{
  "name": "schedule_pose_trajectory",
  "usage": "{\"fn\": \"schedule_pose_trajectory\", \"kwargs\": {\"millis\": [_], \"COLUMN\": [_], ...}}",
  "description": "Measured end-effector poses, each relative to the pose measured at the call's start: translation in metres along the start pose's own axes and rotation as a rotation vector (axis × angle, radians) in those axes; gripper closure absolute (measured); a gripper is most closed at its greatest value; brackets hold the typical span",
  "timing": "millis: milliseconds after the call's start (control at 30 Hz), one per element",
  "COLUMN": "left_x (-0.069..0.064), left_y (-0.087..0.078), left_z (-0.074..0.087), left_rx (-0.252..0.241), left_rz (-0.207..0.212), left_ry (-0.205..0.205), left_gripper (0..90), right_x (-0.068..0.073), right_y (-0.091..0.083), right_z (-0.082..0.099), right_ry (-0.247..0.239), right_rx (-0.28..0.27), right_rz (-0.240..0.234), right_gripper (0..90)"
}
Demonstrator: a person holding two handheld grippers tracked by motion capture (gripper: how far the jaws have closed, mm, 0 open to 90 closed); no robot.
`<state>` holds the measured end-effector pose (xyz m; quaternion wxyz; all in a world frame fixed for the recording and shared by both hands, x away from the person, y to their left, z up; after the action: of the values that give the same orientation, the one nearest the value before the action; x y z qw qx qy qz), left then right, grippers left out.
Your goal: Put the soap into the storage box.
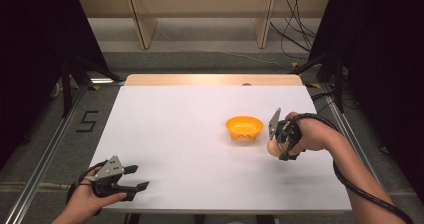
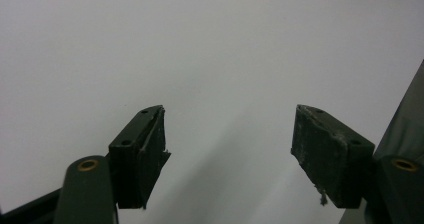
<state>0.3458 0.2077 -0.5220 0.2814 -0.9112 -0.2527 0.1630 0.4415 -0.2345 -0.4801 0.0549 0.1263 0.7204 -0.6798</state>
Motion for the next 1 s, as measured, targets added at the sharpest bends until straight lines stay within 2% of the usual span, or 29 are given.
{"fn": "schedule_pose_trajectory", "kwargs": {"millis": [33, 100, 167, 200, 233, 267, 300, 367, 400, 467, 533, 567, 600, 667, 767, 833, 867, 1000], "left_x": [0.000, 0.000, 0.000, 0.000, 0.000, 0.000, 0.002, 0.002, 0.002, 0.002, 0.002, 0.002, 0.003, 0.001, 0.002, 0.001, 0.001, 0.001], "left_y": [0.000, 0.000, 0.000, 0.001, 0.001, 0.000, 0.000, 0.000, 0.000, 0.000, 0.000, 0.000, -0.001, 0.001, 0.000, 0.000, 0.001, 0.001], "left_z": [0.000, 0.000, 0.000, 0.000, 0.000, 0.000, -0.001, -0.001, -0.001, -0.001, 0.000, 0.000, 0.001, 0.000, 0.000, 0.000, -0.001, -0.001], "left_rx": [0.000, 0.000, 0.000, -0.005, -0.005, -0.001, 0.004, 0.003, 0.003, 0.003, 0.003, 0.012, 0.020, 0.003, 0.005, 0.002, 0.001, -0.003], "left_rz": [0.000, 0.001, 0.000, 0.000, 0.000, 0.003, 0.000, 0.000, 0.000, 0.000, 0.001, -0.003, -0.002, 0.002, 0.002, 0.001, 0.002, 0.005], "left_ry": [0.000, -0.001, -0.001, -0.004, -0.004, -0.005, 0.029, 0.027, 0.027, 0.027, 0.026, 0.034, 0.039, 0.023, 0.025, 0.025, 0.023, 0.015], "left_gripper": [29.4, 29.5, 29.5, 29.5, 29.4, 29.5, 29.5, 29.5, 29.5, 29.4, 29.4, 29.4, 29.4, 29.4, 29.4, 29.4, 29.4, 29.4], "right_x": [0.000, -0.004, -0.003, -0.005, -0.005, -0.008, -0.009, -0.014, -0.013, -0.018, -0.018, -0.023, -0.023, -0.023, -0.025, -0.025, -0.028, -0.031], "right_y": [0.000, 0.000, -0.001, 0.000, -0.001, 0.000, 0.000, 0.000, -0.001, -0.001, -0.002, -0.002, -0.002, -0.002, -0.002, -0.002, -0.002, -0.003], "right_z": [0.000, -0.003, -0.002, -0.004, -0.003, -0.005, -0.005, -0.008, -0.006, -0.009, -0.008, -0.012, -0.012, -0.014, -0.016, -0.018, -0.019, -0.022], "right_ry": [0.000, 0.001, 0.054, 0.032, 0.057, 0.037, 0.040, 0.030, 0.080, 0.052, 0.115, 0.062, 0.085, 0.130, 0.118, 0.140, 0.122, 0.167], "right_rx": [0.000, -0.019, -0.004, -0.026, -0.017, -0.035, -0.043, -0.077, -0.060, -0.089, -0.079, -0.125, -0.126, -0.144, -0.170, -0.183, -0.198, -0.225], "right_rz": [0.000, 0.031, 0.045, 0.048, 0.060, 0.070, 0.073, 0.102, 0.113, 0.138, 0.161, 0.165, 0.177, 0.184, 0.188, 0.193, 0.201, 0.218], "right_gripper": [33.7, 33.7, 33.7, 33.7, 33.7, 33.7, 33.7, 33.7, 33.7, 33.7, 33.7, 33.7, 33.7, 33.7, 33.7, 33.7, 33.7, 33.7]}}
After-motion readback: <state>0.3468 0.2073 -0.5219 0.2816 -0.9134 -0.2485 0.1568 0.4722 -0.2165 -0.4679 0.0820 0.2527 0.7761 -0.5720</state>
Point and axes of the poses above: each handheld gripper's, and its own axes: y roughly forward along the jaws, z roughly out of its underside, x roughly to its left, the point moved 9 cm from there along y, roughly forward along the jaws, and after that the axes turned 10 degrees about z, right-handed, at the moved point
